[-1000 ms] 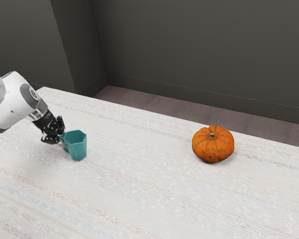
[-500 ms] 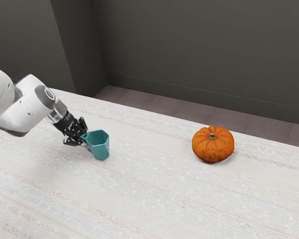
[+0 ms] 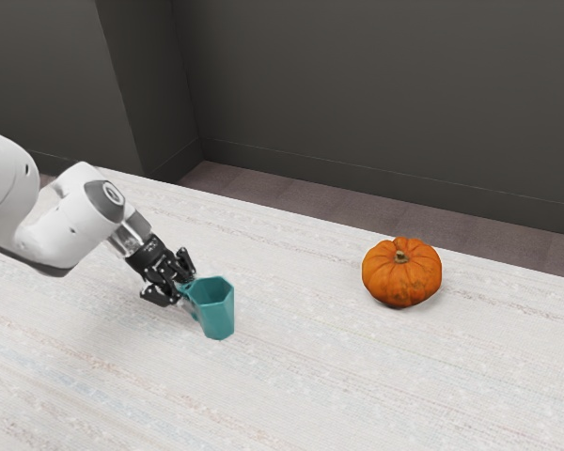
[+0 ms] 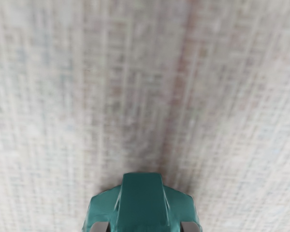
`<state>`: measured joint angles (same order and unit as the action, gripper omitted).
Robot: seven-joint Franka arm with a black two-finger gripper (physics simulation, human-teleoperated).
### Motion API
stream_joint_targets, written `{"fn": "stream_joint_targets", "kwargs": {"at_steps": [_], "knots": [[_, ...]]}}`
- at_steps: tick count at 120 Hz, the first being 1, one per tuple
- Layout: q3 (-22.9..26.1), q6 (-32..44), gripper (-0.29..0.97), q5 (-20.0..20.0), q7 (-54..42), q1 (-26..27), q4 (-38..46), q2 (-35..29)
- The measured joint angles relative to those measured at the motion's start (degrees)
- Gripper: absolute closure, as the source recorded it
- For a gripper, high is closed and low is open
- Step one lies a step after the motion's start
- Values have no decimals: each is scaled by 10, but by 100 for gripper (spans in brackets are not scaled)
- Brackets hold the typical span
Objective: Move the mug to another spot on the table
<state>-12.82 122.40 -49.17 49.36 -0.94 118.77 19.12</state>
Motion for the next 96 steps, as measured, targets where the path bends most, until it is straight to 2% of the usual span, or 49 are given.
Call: {"fn": "stream_joint_targets", "kwargs": {"at_steps": [11,23,37,57,63,77,96], "knots": [[3,-1,32,-2,-5,0,0,4],[3,0,20,-2,-10,0,0,-5],[1,1,12,0,-14,0,4,-37],[0,2,5,13,-19,1,26,-119],[1,2,4,46,-20,2,25,-147],[3,-9,2,155,-22,6,-10,-182],[3,-80,1,312,-34,5,-159,-127]]}}
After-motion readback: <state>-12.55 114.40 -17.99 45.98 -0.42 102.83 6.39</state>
